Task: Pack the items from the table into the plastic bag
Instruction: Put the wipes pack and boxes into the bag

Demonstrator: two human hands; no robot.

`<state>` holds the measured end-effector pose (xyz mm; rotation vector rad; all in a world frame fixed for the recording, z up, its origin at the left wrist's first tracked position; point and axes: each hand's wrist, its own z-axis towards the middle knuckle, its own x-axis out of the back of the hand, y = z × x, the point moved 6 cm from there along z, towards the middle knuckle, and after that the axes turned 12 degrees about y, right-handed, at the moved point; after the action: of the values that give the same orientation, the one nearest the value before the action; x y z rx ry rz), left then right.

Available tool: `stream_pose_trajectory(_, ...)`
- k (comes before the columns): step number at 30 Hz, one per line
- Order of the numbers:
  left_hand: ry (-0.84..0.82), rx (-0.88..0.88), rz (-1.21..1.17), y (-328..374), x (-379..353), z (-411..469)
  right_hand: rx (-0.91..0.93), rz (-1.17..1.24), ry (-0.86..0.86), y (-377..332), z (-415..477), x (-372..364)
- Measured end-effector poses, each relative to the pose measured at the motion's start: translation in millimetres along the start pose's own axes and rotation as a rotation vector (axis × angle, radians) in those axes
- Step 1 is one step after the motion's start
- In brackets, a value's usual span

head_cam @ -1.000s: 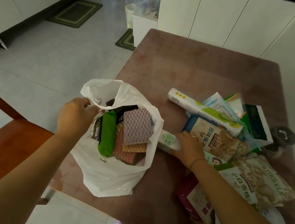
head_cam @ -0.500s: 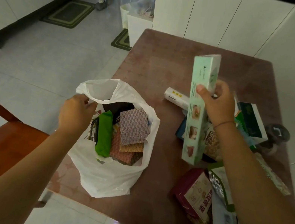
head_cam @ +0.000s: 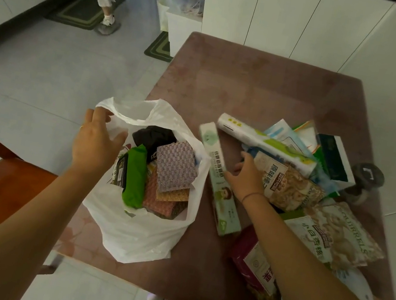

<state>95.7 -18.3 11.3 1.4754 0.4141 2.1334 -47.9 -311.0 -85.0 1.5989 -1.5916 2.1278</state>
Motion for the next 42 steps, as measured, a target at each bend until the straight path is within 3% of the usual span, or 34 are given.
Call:
stream_pose_trajectory(8, -0.015, 0.005, 0.001, 3, -3, -1, 0.032, -0.241, -0.187, 8, -31, -37)
stream_pose_trajectory(13, -0.015, 0.002, 0.004, 4, -2, -1, 0.039, -0.355, -0.152, 11, -37, -44)
stream_pose_trajectory(19, -0.031, 0.004, -0.001, -1, -3, -1, 0.027, -0.233, -0.074, 4, -34, -26)
stream_pose_trajectory(24, -0.034, 0.031, -0.041, -5, 0, 4, -0.089, 0.183, -0.048, -24, -35, 20)
stream_pose_trajectory(29, -0.040, 0.051, -0.132, 2, 4, 9, -0.174, 0.460, -0.213, -52, -70, 83)
stream_pose_trajectory(39, -0.014, 0.028, -0.267, 25, -1, 18, 0.122, 0.359, -0.491, -59, -126, 156)
stream_pose_trajectory(42, -0.024, -0.008, -0.262, 29, -5, 17, 0.044, 0.384, -0.620, -57, -131, 145)
